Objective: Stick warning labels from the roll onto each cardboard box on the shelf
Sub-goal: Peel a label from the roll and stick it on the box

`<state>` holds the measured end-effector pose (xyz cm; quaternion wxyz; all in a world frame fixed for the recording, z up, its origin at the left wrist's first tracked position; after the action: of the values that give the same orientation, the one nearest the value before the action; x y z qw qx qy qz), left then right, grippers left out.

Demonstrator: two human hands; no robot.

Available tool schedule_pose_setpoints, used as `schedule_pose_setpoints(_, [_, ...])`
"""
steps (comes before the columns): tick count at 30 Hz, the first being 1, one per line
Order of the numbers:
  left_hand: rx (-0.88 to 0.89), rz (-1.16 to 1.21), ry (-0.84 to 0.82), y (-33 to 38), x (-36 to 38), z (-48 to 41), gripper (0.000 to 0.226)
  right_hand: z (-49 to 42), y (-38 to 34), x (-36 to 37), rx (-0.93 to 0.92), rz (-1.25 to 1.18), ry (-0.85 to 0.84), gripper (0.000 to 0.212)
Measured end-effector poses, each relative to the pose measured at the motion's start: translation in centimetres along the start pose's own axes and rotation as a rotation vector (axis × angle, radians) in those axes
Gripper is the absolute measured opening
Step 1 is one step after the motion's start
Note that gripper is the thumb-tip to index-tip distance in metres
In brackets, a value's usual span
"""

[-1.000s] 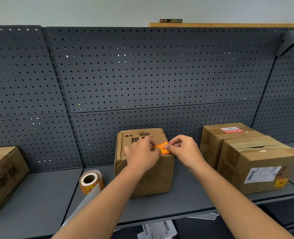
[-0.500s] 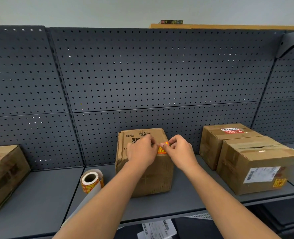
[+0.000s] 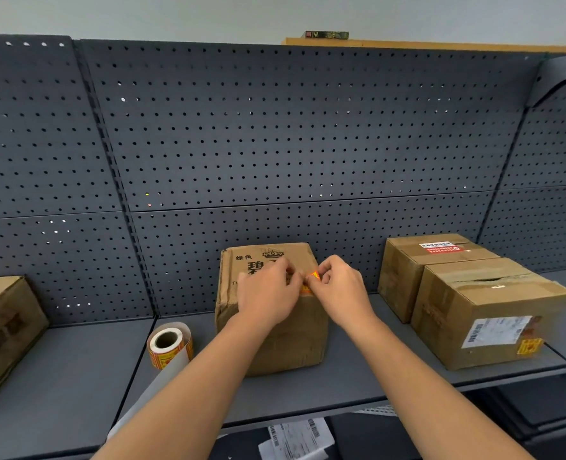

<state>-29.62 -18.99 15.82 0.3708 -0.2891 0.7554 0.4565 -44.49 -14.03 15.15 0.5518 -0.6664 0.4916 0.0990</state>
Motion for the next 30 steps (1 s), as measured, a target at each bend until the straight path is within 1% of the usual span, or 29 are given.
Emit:
schedule_pose_setpoints(5, [0.048,-0.022,0.015,-0.2,-0.4,0.4,0.03,-0.5,1.0,-0.1,0.092,-0.066,-0.08,0.038])
schedule_pose_setpoints(7, [0.061,-0.024,0.018,0.0,-0.5,0.5,0.027,-0.5,1.7,0.4,0.148,-0.117,-0.127,0.036])
schedule_pose_setpoints(10, [0.067,-0.025,0.012,0.2,-0.4,0.5,0.024,-0.2,2.5,1.4,0.213,-0.273,-0.17,0.028])
schedule_pose_setpoints(18, [0.069,-0.031,0.012,0.3,-0.4,0.6,0.026,0.1,2.4,2.2,0.296,-0.327,-0.129,0.017])
schedule_pose_setpoints(21, [0.07,-0.019,-0.004,0.0,-0.4,0.6,0.027,0.0,2.6,2.4,0.32,-0.37,-0.127,0.019])
schedule_pose_setpoints(25, [0.074,0.001,-0.02,-0.1,-0.5,0.6,0.027,-0.1,2.4,2.5,0.293,-0.369,-0.127,0.026])
schedule_pose_setpoints(27, [0.076,0.009,-0.024,0.0,-0.5,0.7,0.026,-0.2,2.5,2.6,0.283,-0.361,-0.122,0.026])
schedule_pose_setpoints(30, [0.075,0.018,-0.008,-0.5,-0.9,0.7,0.026,-0.3,4.1,2.4,0.337,-0.339,-0.101,0.022])
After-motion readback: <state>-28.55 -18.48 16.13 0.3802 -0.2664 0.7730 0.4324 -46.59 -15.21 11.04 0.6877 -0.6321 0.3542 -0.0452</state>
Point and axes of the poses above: each hand's wrist, its own z-axis away from the middle knuckle, its own x-axis out of the palm, y = z × x, the point moved 7 cm from there along -z, towards the middle knuckle, and after that the axes turned 6 degrees about z, right-handed, at the moved point
